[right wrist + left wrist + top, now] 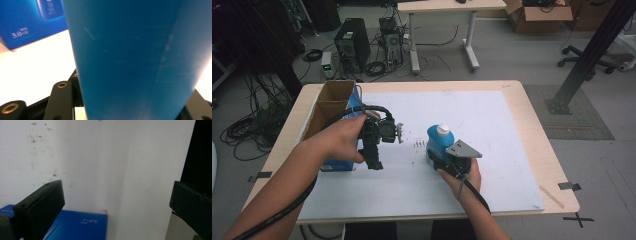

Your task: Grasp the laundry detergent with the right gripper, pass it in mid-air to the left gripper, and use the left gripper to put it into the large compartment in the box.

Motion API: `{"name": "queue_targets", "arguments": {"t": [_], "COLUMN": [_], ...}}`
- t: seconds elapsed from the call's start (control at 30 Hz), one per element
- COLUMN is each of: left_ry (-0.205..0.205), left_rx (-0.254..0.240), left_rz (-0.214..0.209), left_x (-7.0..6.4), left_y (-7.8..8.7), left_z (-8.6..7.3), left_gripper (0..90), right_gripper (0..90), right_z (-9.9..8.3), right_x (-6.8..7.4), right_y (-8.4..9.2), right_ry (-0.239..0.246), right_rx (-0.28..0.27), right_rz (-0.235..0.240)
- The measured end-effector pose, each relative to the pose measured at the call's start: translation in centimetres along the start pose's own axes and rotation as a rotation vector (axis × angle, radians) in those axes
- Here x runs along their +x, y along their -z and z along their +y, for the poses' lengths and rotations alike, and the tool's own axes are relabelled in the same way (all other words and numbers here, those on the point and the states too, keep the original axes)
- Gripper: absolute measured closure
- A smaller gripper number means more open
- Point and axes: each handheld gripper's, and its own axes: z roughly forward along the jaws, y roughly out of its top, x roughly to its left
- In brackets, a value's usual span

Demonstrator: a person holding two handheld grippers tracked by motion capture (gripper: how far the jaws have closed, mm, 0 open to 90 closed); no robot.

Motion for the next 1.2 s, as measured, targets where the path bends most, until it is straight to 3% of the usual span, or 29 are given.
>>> {"name": "queue_targets", "arguments": {"t": [0.23, 0.37, 0.4, 0.43, 0.53, 0.57, 0.6, 0.63, 0.7, 0.77, 0.97, 1.2], "left_ry": [-0.004, -0.011, -0.014, -0.015, -0.02, -0.02, -0.023, -0.025, -0.036, -0.041, -0.072, -0.094], "left_rx": [-0.006, -0.02, -0.022, -0.024, -0.027, -0.027, -0.03, -0.034, -0.034, -0.033, -0.042, -0.057], "left_rz": [0.004, 0.002, 0.004, 0.005, 0.01, 0.01, 0.01, 0.006, 0.005, 0.006, -0.007, -0.008], "left_x": [-0.1, -0.2, -0.2, -0.3, -0.3, -0.3, -0.3, -0.4, -0.6, -0.7, -1.3, -1.8], "left_y": [0.8, 1.4, 1.7, 2.1, 2.9, 2.9, 3.2, 3.4, 4.0, 4.2, 5.3, 6.5], "left_z": [0.1, 0.1, 0.1, 0.2, 0.3, 0.3, 0.4, 0.4, 0.8, 1.0, 1.9, 2.6], "left_gripper": [0.2, 0.2, 0.2, 0.2, 0.2, 0.2, 0.2, 0.2, 0.2, 0.2, 0.2, 0.2], "right_gripper": [45.4, 45.4, 45.4, 45.3, 45.3, 45.3, 45.3, 45.3, 45.3, 45.3, 45.4, 45.4], "right_z": [2.4, 3.9, 3.9, 4.6, 5.5, 5.5, 6.0, 6.0, 6.7, 6.9, 6.9, 6.4], "right_x": [-0.7, -1.4, -1.4, -1.6, -1.9, -1.9, -1.9, -1.9, -1.6, -1.3, -0.2, 0.7], "right_y": [1.6, 2.7, 2.7, 3.2, 3.7, 3.7, 4.0, 4.0, 4.3, 4.3, 3.9, 3.2], "right_ry": [0.036, 0.065, 0.065, 0.091, 0.125, 0.125, 0.156, 0.156, 0.21, 0.244, 0.285, 0.297], "right_rx": [-0.034, -0.049, -0.049, -0.048, -0.039, -0.039, -0.033, -0.033, -0.007, 0.004, 0.018, 0.033], "right_rz": [0.073, 0.164, 0.164, 0.211, 0.281, 0.281, 0.328, 0.328, 0.392, 0.431, 0.513, 0.572]}}
